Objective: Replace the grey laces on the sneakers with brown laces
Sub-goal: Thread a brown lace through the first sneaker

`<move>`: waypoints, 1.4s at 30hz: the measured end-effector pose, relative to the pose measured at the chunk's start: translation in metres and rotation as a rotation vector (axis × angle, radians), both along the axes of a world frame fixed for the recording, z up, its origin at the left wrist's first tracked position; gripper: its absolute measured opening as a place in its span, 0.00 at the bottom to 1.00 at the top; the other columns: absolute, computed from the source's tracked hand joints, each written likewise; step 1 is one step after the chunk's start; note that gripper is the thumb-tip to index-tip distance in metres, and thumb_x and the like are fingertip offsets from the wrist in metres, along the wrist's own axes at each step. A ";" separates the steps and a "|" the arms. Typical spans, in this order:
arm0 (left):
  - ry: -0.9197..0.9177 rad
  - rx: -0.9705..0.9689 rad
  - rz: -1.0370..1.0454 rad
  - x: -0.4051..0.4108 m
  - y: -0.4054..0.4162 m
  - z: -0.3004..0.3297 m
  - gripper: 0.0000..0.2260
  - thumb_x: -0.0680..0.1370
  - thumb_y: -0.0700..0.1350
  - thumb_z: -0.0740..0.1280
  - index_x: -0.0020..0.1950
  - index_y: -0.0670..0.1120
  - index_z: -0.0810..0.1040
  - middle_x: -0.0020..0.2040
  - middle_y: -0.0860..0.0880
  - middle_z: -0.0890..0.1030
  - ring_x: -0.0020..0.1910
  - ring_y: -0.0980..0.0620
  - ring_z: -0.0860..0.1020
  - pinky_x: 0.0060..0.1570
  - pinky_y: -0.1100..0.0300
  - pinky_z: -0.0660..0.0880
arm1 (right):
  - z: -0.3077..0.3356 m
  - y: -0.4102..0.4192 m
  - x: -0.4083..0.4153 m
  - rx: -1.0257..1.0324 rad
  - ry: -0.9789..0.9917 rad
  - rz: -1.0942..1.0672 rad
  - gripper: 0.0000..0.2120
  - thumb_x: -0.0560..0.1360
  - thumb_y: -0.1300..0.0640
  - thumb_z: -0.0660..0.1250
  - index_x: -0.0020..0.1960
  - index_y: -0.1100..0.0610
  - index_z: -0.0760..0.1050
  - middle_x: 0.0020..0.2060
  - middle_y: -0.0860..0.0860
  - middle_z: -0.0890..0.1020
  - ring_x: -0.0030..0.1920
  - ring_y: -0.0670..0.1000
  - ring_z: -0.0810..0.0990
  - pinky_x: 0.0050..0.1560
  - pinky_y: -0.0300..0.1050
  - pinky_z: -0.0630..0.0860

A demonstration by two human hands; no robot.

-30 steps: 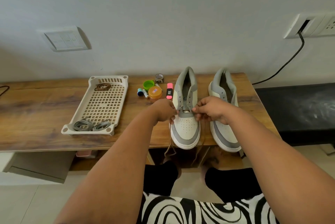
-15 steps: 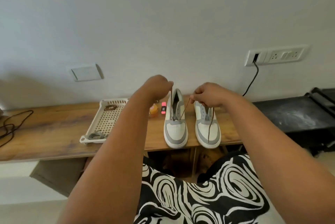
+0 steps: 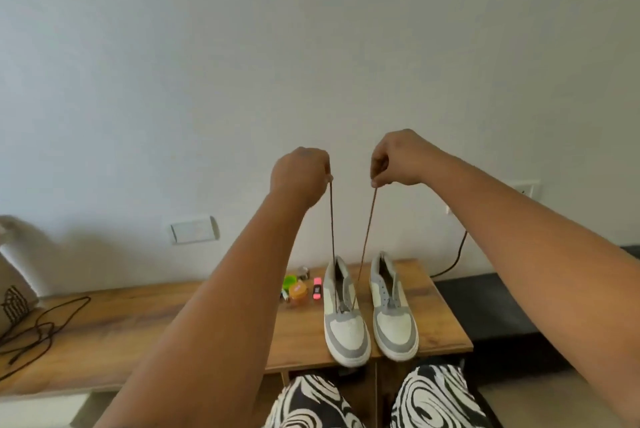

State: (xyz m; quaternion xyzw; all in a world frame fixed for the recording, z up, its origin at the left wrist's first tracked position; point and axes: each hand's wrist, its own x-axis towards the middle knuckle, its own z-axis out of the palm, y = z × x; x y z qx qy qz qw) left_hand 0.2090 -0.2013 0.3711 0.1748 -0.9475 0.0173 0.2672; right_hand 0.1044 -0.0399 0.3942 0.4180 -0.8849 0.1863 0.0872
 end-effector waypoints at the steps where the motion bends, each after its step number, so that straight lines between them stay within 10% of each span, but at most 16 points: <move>1: 0.038 -0.014 -0.008 -0.001 0.002 0.000 0.07 0.81 0.48 0.66 0.55 0.47 0.81 0.53 0.47 0.82 0.51 0.45 0.80 0.49 0.54 0.76 | 0.000 -0.001 -0.001 -0.076 -0.002 0.023 0.05 0.69 0.58 0.78 0.43 0.56 0.84 0.40 0.48 0.84 0.42 0.47 0.83 0.40 0.37 0.78; 8: 0.321 0.331 -0.112 -0.015 0.015 -0.021 0.06 0.78 0.45 0.68 0.53 0.48 0.83 0.47 0.51 0.84 0.47 0.51 0.80 0.45 0.59 0.75 | -0.027 -0.018 -0.007 -0.432 -0.121 0.097 0.08 0.68 0.60 0.79 0.45 0.52 0.83 0.38 0.46 0.84 0.40 0.43 0.81 0.41 0.33 0.75; 13: 0.606 1.066 -0.160 -0.022 0.017 -0.034 0.10 0.76 0.42 0.71 0.54 0.49 0.74 0.44 0.49 0.83 0.44 0.51 0.81 0.41 0.59 0.75 | -0.036 -0.032 -0.004 -0.654 -0.386 0.093 0.16 0.67 0.60 0.79 0.51 0.54 0.78 0.36 0.49 0.85 0.44 0.46 0.83 0.45 0.41 0.78; 24: 0.825 1.865 -0.429 -0.028 0.009 -0.054 0.02 0.77 0.36 0.71 0.48 0.40 0.79 0.40 0.46 0.82 0.41 0.52 0.82 0.44 0.63 0.80 | -0.056 -0.047 -0.002 -0.917 -0.725 0.226 0.02 0.73 0.62 0.74 0.45 0.59 0.83 0.41 0.53 0.85 0.45 0.51 0.85 0.51 0.44 0.82; 32: 0.771 1.758 -0.206 -0.027 -0.002 -0.151 0.09 0.80 0.45 0.69 0.44 0.41 0.80 0.30 0.50 0.75 0.32 0.55 0.75 0.45 0.61 0.78 | -0.143 -0.056 -0.020 -1.029 -0.816 -0.064 0.04 0.80 0.60 0.66 0.48 0.57 0.79 0.39 0.52 0.83 0.35 0.46 0.79 0.42 0.41 0.80; 42: 0.097 1.323 0.288 -0.024 -0.018 -0.340 0.11 0.77 0.55 0.70 0.48 0.47 0.82 0.43 0.53 0.77 0.41 0.56 0.75 0.38 0.63 0.72 | -0.345 -0.074 -0.025 -0.667 -0.917 -0.372 0.05 0.78 0.55 0.68 0.48 0.55 0.81 0.38 0.50 0.83 0.40 0.50 0.80 0.44 0.45 0.77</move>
